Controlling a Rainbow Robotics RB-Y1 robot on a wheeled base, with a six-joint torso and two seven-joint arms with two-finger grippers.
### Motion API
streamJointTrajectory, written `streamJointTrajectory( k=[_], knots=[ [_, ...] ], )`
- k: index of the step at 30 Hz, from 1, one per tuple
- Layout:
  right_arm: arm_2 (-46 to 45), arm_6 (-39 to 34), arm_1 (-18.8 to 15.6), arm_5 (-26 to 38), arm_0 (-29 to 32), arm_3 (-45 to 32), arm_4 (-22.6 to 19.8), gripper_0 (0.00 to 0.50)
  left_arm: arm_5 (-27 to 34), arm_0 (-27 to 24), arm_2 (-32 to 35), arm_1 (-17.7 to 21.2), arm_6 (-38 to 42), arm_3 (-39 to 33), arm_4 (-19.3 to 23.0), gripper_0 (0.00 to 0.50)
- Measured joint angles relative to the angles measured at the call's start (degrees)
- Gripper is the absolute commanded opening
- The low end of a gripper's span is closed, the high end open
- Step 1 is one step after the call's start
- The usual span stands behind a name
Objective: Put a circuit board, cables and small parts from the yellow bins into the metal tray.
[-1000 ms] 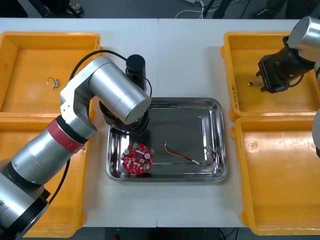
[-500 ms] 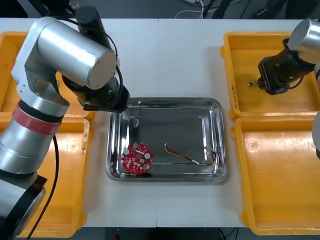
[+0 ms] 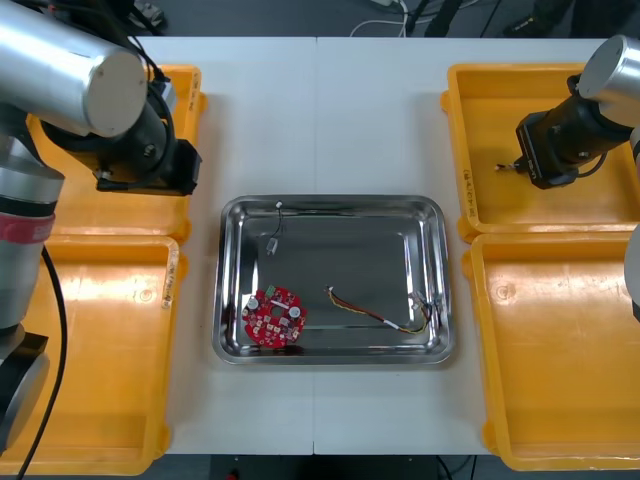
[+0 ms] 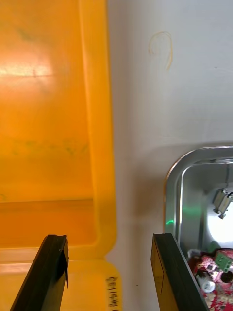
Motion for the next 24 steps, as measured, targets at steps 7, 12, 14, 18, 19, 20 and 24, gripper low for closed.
streamJointTrajectory(
  k=[7, 12, 14, 18, 19, 20, 24],
  knots=[
    [0.2, 0.13, 0.03, 14.45, 1.56, -10.86, 3.45, 0.0, 0.01, -0.02, 5.63, 2.09, -12.26, 3.28, 0.89, 0.5],
    [0.32, 0.35, 0.03, 21.86, 1.85, -17.18, 3.5, 0.0, 0.01, -0.42, 8.03, 2.92, -13.0, 7.82, 0.37, 0.5],
    [0.32, 0.8, 0.03, 24.34, 1.88, -19.23, 3.5, 0.0, 0.01, -0.68, 8.89, 2.99, -13.01, 9.45, -0.44, 0.5],
    [0.32, 0.93, 0.03, 29.57, 1.95, -23.47, 3.5, 0.0, -0.2, -1.48, 10.31, 3.07, -13.13, 12.84, -2.1, 0.5],
    [0.32, 1.15, 0.03, 30.97, 1.99, -24.79, 3.5, 0.0, -0.5, -1.81, 10.6, 3.08, -13.35, 13.89, -2.38, 0.5],
    [0.32, 1.57, 0.03, 32.06, 2.05, -25.99, 3.5, 0.0, -1.01, -2.13, 10.78, 3.11, -13.71, 14.87, -2.61, 0.5],
    [0.33, 5.86, 0.03, 36.26, 2.18, -30.57, 3.49, 0.0, -3.61, -3.42, 10.99, 3.3, -17.06, 18.47, -3.37, 0.5]
  ],
)
